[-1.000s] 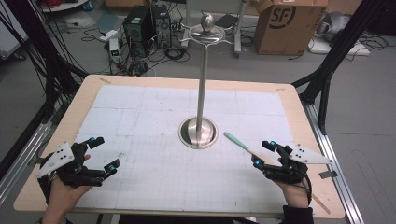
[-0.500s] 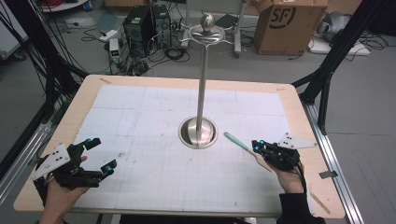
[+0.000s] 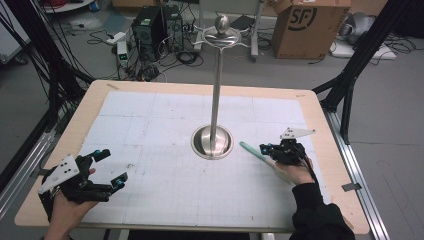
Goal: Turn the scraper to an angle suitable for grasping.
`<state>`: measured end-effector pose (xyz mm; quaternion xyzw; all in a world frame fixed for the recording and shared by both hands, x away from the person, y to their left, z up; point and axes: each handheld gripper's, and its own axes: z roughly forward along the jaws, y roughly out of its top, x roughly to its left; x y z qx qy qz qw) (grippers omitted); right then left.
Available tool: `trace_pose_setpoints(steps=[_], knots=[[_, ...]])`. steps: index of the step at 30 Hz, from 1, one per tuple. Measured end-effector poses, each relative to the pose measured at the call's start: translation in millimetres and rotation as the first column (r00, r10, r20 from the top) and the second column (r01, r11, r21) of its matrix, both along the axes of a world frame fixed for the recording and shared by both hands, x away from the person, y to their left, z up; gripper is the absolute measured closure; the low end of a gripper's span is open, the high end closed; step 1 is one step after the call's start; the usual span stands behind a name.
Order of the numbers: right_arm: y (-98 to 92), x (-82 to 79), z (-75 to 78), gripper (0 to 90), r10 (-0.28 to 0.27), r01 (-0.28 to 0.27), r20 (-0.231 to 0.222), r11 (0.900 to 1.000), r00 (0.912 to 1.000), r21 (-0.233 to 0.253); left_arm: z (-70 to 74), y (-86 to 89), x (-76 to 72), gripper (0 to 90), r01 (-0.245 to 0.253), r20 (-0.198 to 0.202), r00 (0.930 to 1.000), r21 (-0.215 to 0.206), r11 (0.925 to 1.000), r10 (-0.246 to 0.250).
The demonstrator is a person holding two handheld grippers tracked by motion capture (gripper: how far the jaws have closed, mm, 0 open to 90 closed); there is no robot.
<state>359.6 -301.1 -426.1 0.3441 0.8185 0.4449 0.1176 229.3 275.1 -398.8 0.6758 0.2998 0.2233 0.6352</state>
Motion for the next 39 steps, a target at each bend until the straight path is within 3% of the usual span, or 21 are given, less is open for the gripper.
trace_pose_setpoints(steps=[3,6,7,10,18,21,25,31,36,39], knots=[[5.8,8.8,-6.1,89.5,-0.006,0.006,-0.01,0.998,0.9999,-0.059,0.5,0.2,-0.7,2.2,0.011,0.006,0.9999,-0.012,0.9999,-0.011],[7.8,15.3,-8.7,89.5,-0.027,0.025,-0.018,0.996,0.9995,-0.087,-0.2,-1.3,0.0,2.2,0.014,0.004,0.9999,-0.007,0.9999,-0.014],[7.8,15.3,-8.7,89.5,-0.027,0.025,-0.018,0.996,0.9995,-0.087,-0.2,-1.3,0.0,2.2,0.014,0.004,0.9999,-0.007,0.9999,-0.014],[7.6,21.8,-13.2,89.5,-0.1,0.097,-0.069,0.994,0.9925,-0.05,-1.9,-3.4,1.1,2.2,0.017,-0.001,0.9998,0.004,0.9998,-0.017],[14.8,32.7,-14.9,89.5,-0.096,0.09,-0.071,0.993,0.9929,-0.077,-0.5,-2.7,0.8,2.2,0.014,0.002,0.9999,0.003,0.9999,-0.014],[21.0,37.0,-14.7,89.5,-0.083,0.075,-0.069,0.992,0.9942,-0.101,-0.8,-2.6,0.6,2.2,0.01,-0.001,0.9999,0.005,0.9999,-0.01],[25.4,42.1,-17.2,89.6,-0.066,0.055,-0.093,0.993,0.9935,-0.108,-0.8,-0.7,-0.2,2.2,0.007,0.0,1.0,0.004,1.0,-0.007],[25.8,41.1,-18.5,90.0,-0.03,0.021,-0.087,0.994,0.9958,-0.108,-1.2,0.9,-0.7,2.2,0.004,-0.002,1.0,0.004,1.0,-0.004],[26.8,36.4,-17.7,90.0,0.034,-0.045,-0.101,0.993,0.9943,-0.112,-1.1,1.5,-1.3,2.2,0.001,-0.003,1.0,0.003,1.0,-0.001],[29.0,32.3,-16.5,90.0,0.085,-0.097,-0.09,0.986,0.9923,-0.135,-1.2,1.6,-1.3,2.2,0.0,-0.004,1.0,0.003,1.0,0.0]])
